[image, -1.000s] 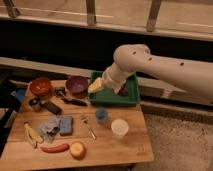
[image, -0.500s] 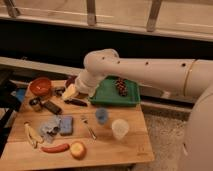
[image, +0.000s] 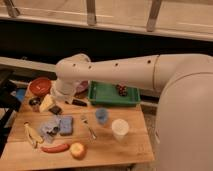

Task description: Wipe purple bowl with towel

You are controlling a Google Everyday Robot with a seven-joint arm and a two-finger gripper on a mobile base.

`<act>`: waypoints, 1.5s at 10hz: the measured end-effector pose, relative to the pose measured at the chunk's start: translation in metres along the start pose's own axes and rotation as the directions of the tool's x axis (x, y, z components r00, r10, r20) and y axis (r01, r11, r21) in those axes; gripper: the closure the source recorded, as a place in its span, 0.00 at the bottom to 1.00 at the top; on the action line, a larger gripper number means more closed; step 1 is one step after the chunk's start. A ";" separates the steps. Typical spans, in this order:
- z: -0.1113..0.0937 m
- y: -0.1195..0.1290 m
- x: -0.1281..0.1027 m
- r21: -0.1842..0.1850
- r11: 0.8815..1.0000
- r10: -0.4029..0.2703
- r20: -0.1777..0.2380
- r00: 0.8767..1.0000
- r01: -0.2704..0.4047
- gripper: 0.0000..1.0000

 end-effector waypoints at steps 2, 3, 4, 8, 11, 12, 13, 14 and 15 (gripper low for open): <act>-0.001 -0.002 0.000 0.001 1.000 0.004 0.001 1.000 -0.004 0.20; -0.001 -0.001 0.000 0.001 1.000 0.001 0.000 1.000 -0.001 0.20; 0.000 -0.001 0.000 0.003 1.000 -0.001 -0.002 1.000 0.001 0.20; 0.035 0.019 -0.013 -0.020 0.999 -0.034 -0.028 0.999 0.034 0.20; 0.082 0.040 -0.028 -0.027 0.995 -0.100 -0.058 0.993 0.099 0.20; 0.088 0.038 -0.028 0.019 0.993 -0.113 -0.055 0.992 0.114 0.20; 0.094 0.036 -0.026 0.100 0.986 -0.129 -0.053 0.990 0.133 0.20; 0.097 0.037 -0.025 0.148 0.979 -0.133 -0.048 0.990 0.139 0.20; 0.095 0.032 -0.025 0.168 0.977 -0.125 -0.036 0.992 0.129 0.20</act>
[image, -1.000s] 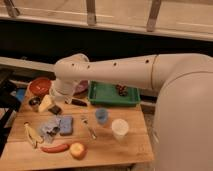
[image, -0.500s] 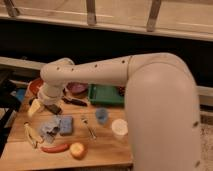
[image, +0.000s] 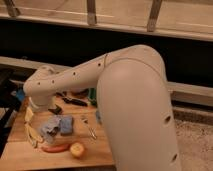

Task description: Wipe purple bowl with towel

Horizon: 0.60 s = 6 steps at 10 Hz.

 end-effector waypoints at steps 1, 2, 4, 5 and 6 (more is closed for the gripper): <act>-0.002 -0.009 0.000 -0.008 1.000 0.016 0.016 1.000 -0.016 0.20; -0.003 -0.012 0.001 -0.020 0.999 0.025 0.023 0.999 -0.025 0.20; -0.003 -0.009 0.001 -0.025 0.999 0.020 0.022 1.000 -0.020 0.20; -0.003 -0.009 0.000 -0.026 0.999 0.021 0.022 1.000 -0.020 0.20; -0.003 -0.011 0.001 -0.026 0.999 0.022 0.021 1.000 -0.021 0.20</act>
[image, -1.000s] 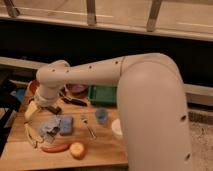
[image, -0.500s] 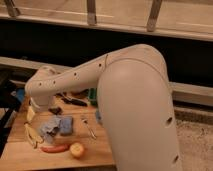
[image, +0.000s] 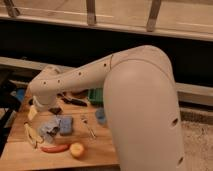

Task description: Wipe purple bowl with towel

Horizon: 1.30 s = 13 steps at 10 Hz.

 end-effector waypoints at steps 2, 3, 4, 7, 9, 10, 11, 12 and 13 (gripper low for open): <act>0.014 0.007 0.003 -0.041 0.999 -0.035 -0.031 0.999 0.034 0.20; 0.026 0.011 0.006 -0.071 0.996 -0.056 -0.060 0.997 0.051 0.20; 0.034 0.013 0.009 -0.089 0.994 -0.067 -0.075 0.995 0.060 0.20; 0.050 0.018 0.015 -0.127 0.990 -0.083 -0.117 0.990 0.068 0.20; 0.068 0.023 0.023 -0.142 0.987 -0.097 -0.147 0.984 0.076 0.20; 0.075 0.022 0.025 -0.144 0.987 -0.098 -0.152 0.984 0.076 0.20; 0.084 0.020 0.029 -0.143 0.987 -0.098 -0.156 0.983 0.075 0.20; 0.092 0.015 0.032 -0.130 0.989 -0.091 -0.159 0.983 0.070 0.20; 0.098 0.012 0.034 -0.114 0.991 -0.085 -0.168 0.982 0.066 0.20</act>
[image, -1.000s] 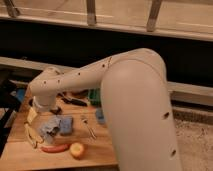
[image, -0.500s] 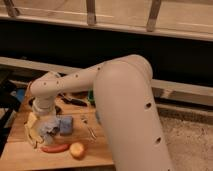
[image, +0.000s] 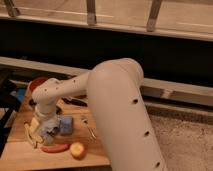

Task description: Wipe purple bowl with towel

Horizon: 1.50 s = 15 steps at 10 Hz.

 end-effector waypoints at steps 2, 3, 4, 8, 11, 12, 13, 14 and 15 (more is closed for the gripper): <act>0.007 -0.006 0.000 0.017 1.000 0.015 -0.006 1.000 -0.014 0.20; 0.010 -0.011 0.000 0.024 0.999 0.023 -0.009 1.000 -0.023 0.20; 0.014 -0.010 -0.001 0.029 0.999 0.024 -0.016 1.000 -0.023 0.20; 0.029 -0.005 0.000 0.038 0.999 -0.016 -0.054 0.998 0.018 0.48; 0.033 -0.002 0.000 0.040 0.998 -0.042 -0.063 0.997 0.045 0.78; 0.032 -0.002 0.000 0.040 0.998 -0.047 -0.056 0.997 0.049 0.88; 0.029 -0.001 0.000 0.038 0.998 -0.049 -0.043 0.998 0.050 0.96; 0.023 -0.001 -0.001 0.038 0.998 -0.044 -0.023 0.999 0.045 1.00; 0.008 0.000 -0.003 0.040 0.998 -0.038 0.007 0.999 0.038 1.00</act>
